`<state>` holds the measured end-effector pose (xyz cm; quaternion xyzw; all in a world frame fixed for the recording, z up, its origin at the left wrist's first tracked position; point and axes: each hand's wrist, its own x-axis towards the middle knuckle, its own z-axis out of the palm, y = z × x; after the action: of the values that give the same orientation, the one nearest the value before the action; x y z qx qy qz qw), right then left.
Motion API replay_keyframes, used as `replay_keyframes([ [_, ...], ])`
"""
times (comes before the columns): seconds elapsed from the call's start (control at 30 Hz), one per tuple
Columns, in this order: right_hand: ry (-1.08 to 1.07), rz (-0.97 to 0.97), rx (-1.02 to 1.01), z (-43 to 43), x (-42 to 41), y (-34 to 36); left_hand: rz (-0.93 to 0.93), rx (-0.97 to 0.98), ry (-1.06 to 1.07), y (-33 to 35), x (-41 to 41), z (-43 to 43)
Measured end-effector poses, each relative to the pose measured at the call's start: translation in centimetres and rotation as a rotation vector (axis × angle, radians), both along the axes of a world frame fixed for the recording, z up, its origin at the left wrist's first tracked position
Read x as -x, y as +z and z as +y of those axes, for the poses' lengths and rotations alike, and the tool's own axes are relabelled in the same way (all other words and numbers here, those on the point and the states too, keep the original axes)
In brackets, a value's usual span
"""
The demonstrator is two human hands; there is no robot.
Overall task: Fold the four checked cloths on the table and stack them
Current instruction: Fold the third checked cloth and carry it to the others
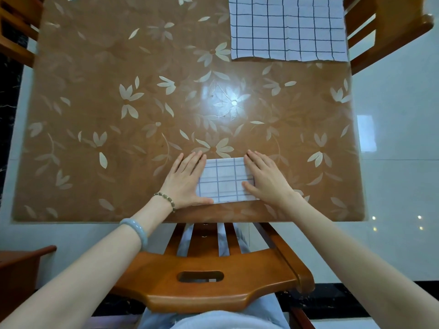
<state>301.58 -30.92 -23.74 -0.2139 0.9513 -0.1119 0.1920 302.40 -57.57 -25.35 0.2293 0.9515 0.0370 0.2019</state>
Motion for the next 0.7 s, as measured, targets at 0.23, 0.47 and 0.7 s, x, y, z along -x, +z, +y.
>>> replay_keyframes([
  [0.23, -0.148, -0.07, -0.029, -1.6, 3.1, 1.2, -0.005, -0.108, 0.122, 1.5, 2.5, 1.1],
  [0.47, -0.164, -0.142, -0.075, -1.9, 4.1, 1.5, -0.215, -0.265, 0.338, 2.7, 3.7, 3.3],
  [0.7, -0.611, -0.711, 0.608, -0.2, 4.0, 3.7, -0.476, -0.718, 0.692, 4.8, 2.7, 0.5],
])
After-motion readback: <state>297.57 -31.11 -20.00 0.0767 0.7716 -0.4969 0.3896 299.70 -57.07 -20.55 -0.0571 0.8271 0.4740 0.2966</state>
